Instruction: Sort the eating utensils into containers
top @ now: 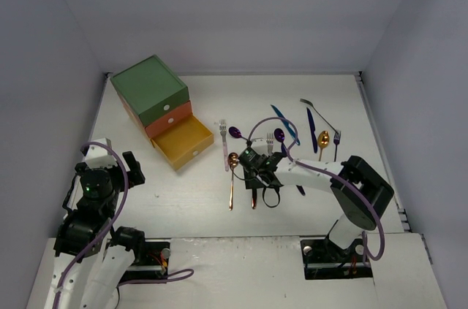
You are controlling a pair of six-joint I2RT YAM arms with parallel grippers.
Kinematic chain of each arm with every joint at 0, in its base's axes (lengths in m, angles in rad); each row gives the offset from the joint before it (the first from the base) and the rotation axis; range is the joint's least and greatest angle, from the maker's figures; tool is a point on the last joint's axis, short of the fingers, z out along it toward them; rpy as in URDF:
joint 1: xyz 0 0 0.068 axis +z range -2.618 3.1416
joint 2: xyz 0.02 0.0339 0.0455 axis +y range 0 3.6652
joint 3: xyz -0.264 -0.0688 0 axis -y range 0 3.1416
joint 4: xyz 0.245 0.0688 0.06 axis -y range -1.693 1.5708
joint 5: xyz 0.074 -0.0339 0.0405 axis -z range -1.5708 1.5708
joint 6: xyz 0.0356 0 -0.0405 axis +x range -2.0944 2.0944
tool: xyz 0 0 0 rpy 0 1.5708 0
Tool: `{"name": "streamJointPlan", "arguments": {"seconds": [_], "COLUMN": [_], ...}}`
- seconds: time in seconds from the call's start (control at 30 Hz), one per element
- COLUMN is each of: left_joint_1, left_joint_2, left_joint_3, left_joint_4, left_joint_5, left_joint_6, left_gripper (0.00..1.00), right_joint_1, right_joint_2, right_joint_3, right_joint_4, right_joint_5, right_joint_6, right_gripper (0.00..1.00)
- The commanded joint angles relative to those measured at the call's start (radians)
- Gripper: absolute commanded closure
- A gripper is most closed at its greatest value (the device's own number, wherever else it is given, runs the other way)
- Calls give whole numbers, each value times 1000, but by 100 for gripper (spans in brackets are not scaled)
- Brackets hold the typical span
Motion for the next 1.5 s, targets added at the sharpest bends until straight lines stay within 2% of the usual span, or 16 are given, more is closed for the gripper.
{"name": "streamJointPlan", "arguments": {"seconds": [0.0, 0.17, 0.27, 0.37, 0.57, 0.77, 0.9, 1.0, 1.23, 1.47], "left_joint_1": [10, 11, 10, 10, 9, 10, 11, 10, 10, 9], "left_joint_2": [9, 6, 6, 5, 6, 6, 7, 9, 7, 13], "left_joint_3": [13, 15, 15, 15, 16, 17, 16, 17, 17, 18], "left_joint_4": [43, 41, 40, 39, 37, 35, 36, 36, 33, 33], "left_joint_5": [-2, -4, -4, -6, -7, -10, -10, -11, -16, -22], "left_joint_6": [-7, -8, -8, -10, -11, -13, -13, -14, -17, -19], "left_gripper": [13, 13, 13, 13, 13, 13, 13, 13, 13, 13], "right_joint_1": [8, 13, 16, 17, 16, 16, 20, 21, 22, 26], "right_joint_2": [30, 44, 52, 53, 42, -49, -132, -136, 22, 216], "right_joint_3": [19, 12, 12, 16, 70, 109, 183, 266, 573, 737], "right_joint_4": [-21, -21, -21, -21, -21, -21, -21, -16, 30, 159], "right_joint_5": [-31, -58, -63, -62, -12, 37, 61, 83, 90, 74], "right_joint_6": [33, 47, 49, 44, -19, -39, -42, -40, -12, 109], "right_gripper": [65, 79, 94, 100, 100, 100, 100, 100, 100, 100]}}
